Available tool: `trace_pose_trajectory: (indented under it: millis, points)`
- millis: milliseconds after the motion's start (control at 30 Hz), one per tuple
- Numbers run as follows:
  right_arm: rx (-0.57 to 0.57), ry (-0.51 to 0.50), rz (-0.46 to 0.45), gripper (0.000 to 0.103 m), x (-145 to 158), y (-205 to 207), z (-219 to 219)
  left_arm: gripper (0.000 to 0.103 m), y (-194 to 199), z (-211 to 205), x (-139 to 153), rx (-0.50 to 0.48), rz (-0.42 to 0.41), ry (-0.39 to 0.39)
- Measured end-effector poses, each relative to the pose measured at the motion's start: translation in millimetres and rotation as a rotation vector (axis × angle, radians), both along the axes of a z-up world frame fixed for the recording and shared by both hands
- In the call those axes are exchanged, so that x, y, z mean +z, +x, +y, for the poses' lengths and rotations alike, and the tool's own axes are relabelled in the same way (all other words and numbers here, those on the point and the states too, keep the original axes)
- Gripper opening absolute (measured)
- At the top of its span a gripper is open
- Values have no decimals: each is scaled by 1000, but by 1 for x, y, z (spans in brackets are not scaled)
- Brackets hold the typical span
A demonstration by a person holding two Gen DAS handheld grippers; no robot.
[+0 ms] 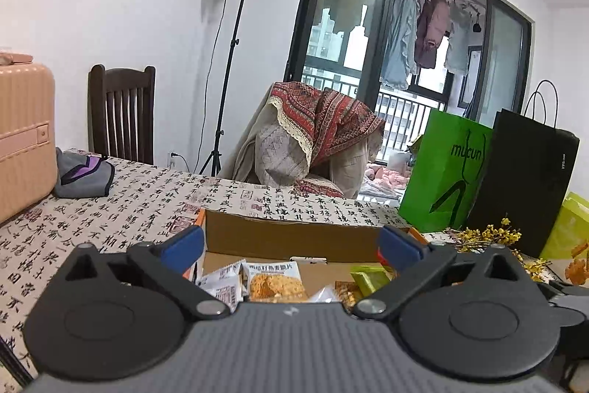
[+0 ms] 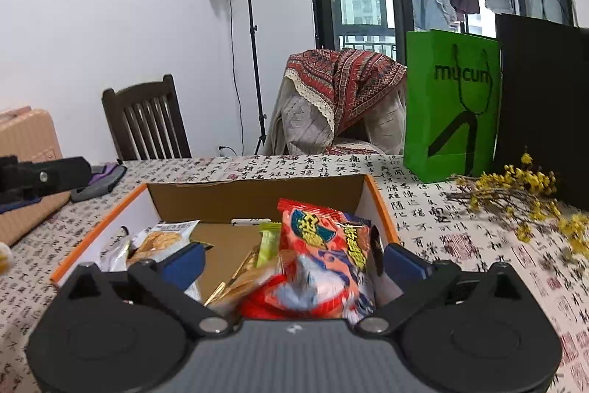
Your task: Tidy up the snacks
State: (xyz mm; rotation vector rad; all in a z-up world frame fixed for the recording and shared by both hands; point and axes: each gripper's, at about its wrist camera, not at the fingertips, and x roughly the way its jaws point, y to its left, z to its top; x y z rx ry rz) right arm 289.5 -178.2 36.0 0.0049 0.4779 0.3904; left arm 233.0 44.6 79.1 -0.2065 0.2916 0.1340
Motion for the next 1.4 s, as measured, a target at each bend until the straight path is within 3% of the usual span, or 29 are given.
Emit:
trace_pose_trajectory:
  millis: [333, 667, 1033, 1400]
  points:
    - [-9, 36, -61, 103, 9, -81, -39, 103, -66, -7, -7, -68, -11, 25]
    - [6, 39, -46, 103, -16, -147, -65, 103, -135, -22, -36, -111, 4, 96]
    - [21, 19, -9, 103, -39, -174, -70, 103, -165, -15, -67, -98, 76, 69]
    - [18, 23, -7, 103, -40, -175, -70, 103, -168, -12, -69, -88, 86, 63]
